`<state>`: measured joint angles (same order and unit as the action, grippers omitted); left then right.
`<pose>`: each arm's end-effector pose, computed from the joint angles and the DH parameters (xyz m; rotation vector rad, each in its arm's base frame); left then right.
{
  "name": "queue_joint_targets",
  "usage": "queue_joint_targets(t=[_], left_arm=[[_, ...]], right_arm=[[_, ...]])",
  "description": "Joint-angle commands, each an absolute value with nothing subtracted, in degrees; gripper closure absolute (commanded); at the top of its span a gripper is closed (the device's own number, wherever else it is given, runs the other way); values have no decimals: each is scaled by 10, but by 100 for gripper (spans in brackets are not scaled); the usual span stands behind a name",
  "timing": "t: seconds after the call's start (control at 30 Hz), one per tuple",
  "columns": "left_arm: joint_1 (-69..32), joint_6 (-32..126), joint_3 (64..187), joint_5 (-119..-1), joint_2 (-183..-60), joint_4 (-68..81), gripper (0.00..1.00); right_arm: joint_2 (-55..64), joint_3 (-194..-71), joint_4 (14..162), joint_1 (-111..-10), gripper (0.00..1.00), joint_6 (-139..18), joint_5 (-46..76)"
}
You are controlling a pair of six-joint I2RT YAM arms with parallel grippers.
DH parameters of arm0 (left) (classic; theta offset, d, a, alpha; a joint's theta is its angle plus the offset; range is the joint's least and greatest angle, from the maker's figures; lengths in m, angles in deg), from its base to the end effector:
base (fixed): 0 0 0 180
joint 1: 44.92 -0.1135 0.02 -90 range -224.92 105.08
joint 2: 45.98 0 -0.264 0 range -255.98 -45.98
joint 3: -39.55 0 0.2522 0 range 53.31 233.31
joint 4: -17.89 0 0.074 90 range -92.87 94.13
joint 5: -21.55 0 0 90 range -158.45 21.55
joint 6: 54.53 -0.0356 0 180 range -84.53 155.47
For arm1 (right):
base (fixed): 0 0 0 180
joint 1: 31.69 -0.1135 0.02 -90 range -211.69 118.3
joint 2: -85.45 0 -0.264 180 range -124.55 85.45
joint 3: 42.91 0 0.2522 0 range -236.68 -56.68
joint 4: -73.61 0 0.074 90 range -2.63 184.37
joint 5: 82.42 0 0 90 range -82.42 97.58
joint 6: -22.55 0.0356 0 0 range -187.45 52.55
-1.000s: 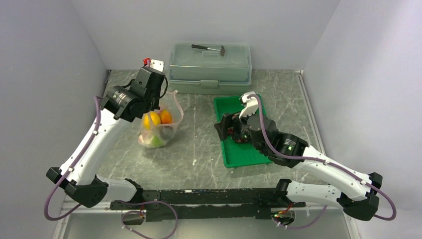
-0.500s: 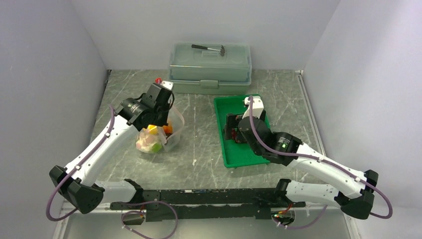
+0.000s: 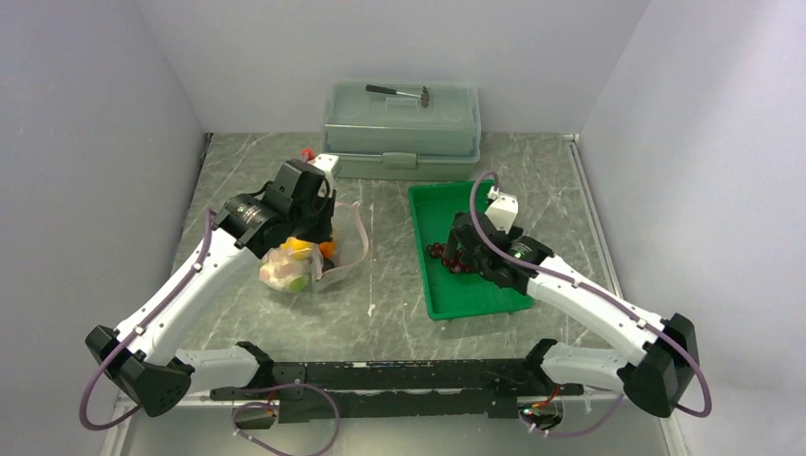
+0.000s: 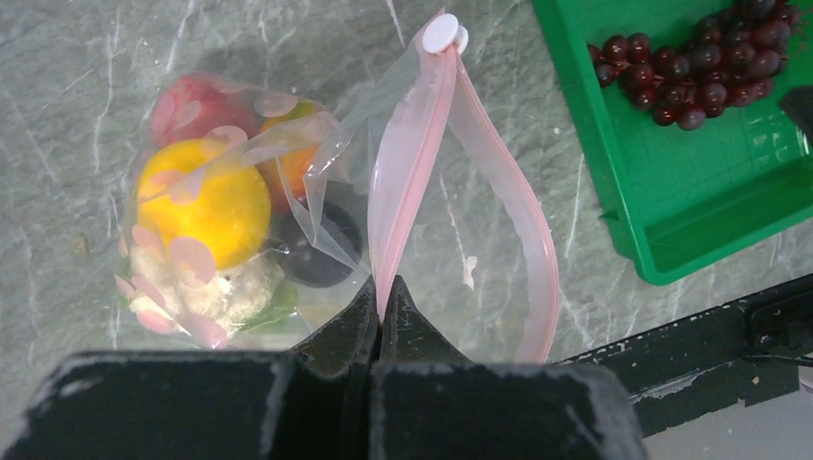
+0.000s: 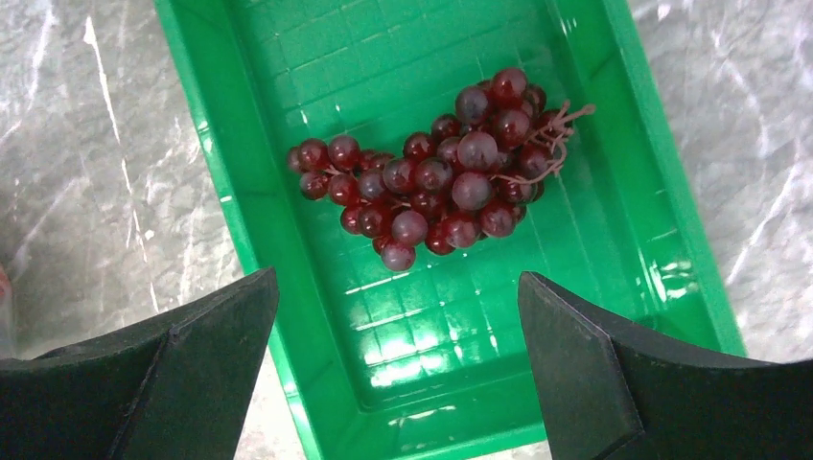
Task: Place the food in the zip-top bag and seal the zipper
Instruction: Pick up the fake fruit from the bin.
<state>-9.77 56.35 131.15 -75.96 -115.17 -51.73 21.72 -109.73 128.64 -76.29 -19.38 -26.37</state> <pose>0.1937 -0.1307 0.3762 0.2375 2.3957 -0.3034 0.1698 0.1395 0.2823 0.3078 2.2632 0.0880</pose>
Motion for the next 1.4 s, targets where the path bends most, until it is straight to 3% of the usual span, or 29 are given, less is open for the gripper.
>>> queue_joint_targets(t=[0.0,0.77,1.37], left_arm=[[-89,577,1333,-734,-1144,-484,100],[-70,576,1351,-760,-1148,-473,100],[-70,565,1340,-777,-1137,-475,100]], right_arm=[[193,-1094,1293,-756,0,-96,-254],[83,-1055,1262,-691,0,156,-276],[-38,-1086,1218,-649,4,224,-262]])
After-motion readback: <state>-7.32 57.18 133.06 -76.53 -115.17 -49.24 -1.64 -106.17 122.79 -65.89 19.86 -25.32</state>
